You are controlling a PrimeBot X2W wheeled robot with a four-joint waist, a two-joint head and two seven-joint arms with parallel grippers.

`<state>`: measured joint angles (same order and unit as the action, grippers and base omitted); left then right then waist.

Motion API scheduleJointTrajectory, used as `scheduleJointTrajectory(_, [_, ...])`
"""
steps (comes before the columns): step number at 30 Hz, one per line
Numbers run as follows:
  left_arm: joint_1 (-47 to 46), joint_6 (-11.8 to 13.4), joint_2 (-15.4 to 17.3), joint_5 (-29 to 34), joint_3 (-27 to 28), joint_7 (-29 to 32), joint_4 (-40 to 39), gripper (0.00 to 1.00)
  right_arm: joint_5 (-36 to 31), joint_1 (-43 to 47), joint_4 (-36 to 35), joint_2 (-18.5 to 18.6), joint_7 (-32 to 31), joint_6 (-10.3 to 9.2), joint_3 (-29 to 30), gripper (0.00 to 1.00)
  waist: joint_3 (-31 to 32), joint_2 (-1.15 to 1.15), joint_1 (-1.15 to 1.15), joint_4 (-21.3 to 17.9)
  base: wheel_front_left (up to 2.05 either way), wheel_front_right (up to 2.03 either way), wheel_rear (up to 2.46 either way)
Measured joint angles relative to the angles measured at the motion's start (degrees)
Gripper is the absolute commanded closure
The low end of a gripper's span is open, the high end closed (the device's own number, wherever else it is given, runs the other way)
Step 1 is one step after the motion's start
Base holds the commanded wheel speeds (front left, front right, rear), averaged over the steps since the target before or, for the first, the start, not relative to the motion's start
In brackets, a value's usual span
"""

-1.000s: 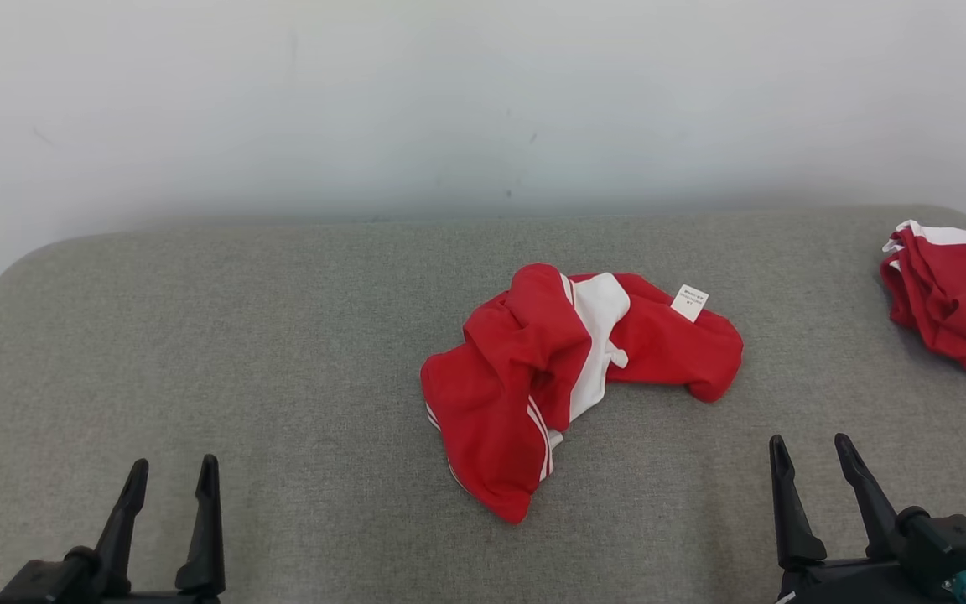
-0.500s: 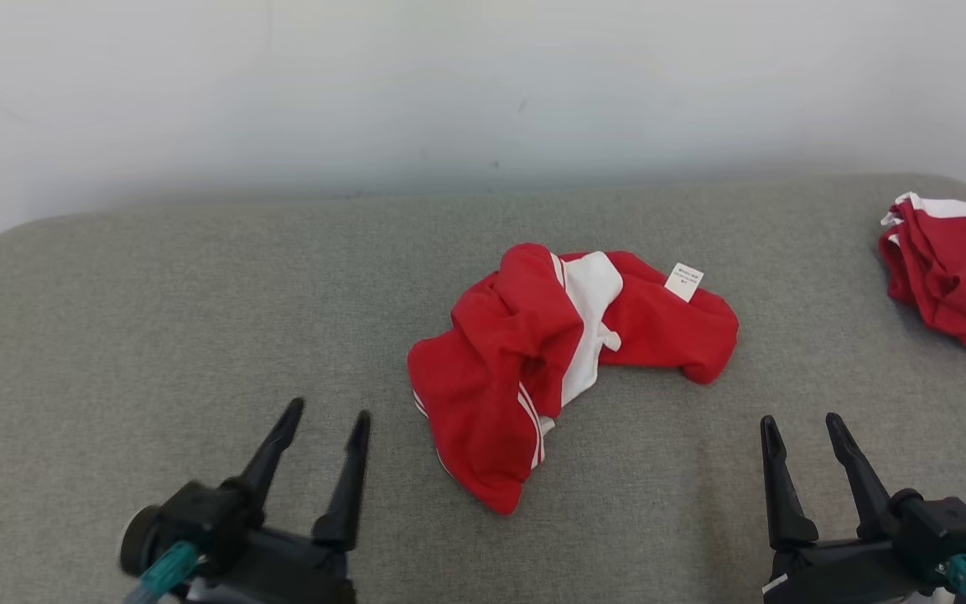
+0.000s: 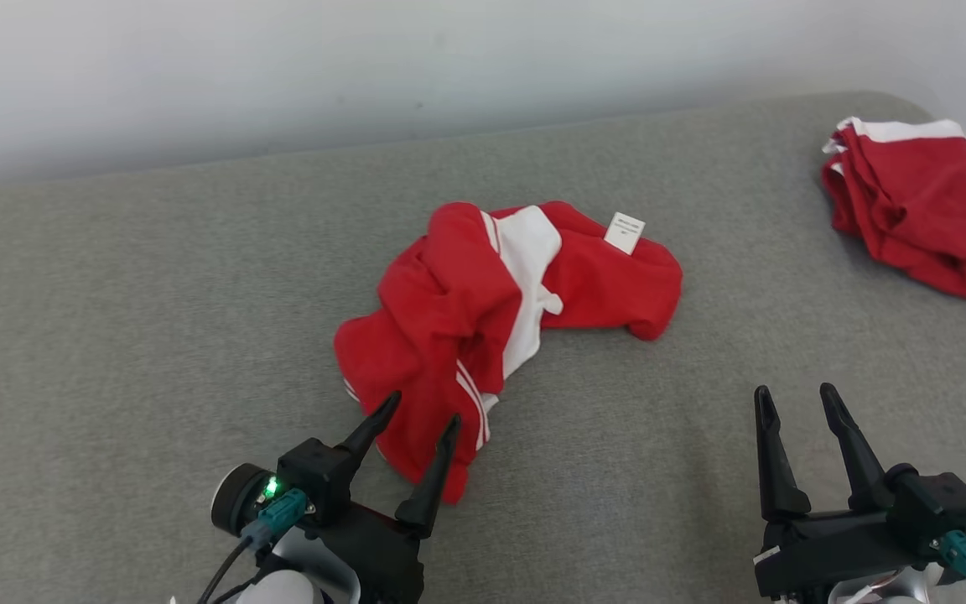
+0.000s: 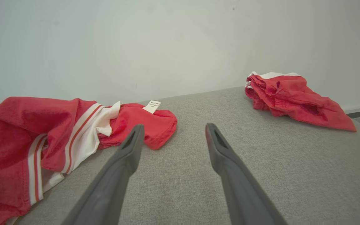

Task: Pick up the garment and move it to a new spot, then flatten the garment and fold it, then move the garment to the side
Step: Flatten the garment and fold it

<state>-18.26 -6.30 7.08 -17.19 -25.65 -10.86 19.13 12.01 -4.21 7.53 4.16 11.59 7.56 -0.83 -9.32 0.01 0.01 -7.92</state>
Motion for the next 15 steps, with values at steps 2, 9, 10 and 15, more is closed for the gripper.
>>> scheduleJointTrajectory(2, [-1.1, -0.09, -0.15, -0.07, -0.02, -0.44, 2.45, 0.0, 0.01, -0.48, 0.33, -0.07, 0.33, 0.0, -0.01, 0.0, -0.73, 0.0, 0.0, -1.08, 0.0, 0.0, 0.0])
scheduleJointTrajectory(9, [-5.69, -0.27, -1.05, -0.81, 0.38, -2.3, 9.28, 0.76, 0.07, -1.29, 1.32, -0.21, 1.14, 0.0, -0.11, 0.0, -2.79, 0.0, -0.01, -3.93, 0.0, 0.0, 0.0])
scheduleJointTrajectory(10, [-6.38, -0.27, -1.03, -0.93, 0.7, -2.49, 9.8, 0.76, 0.07, -1.31, 1.44, -0.23, 1.35, 0.0, -0.04, 0.0, -2.98, 0.0, -0.01, -4.12, 0.0, 0.0, 0.0])
scheduleJointTrajectory(15, [-8.83, 0.08, -0.29, -1.19, 2.82, -3.63, 10.71, 1.0, 0.07, -1.39, 2.09, -0.38, 1.62, -0.01, 0.53, 0.0, -3.03, 0.0, -0.01, -3.59, 0.0, 0.0, 0.0])
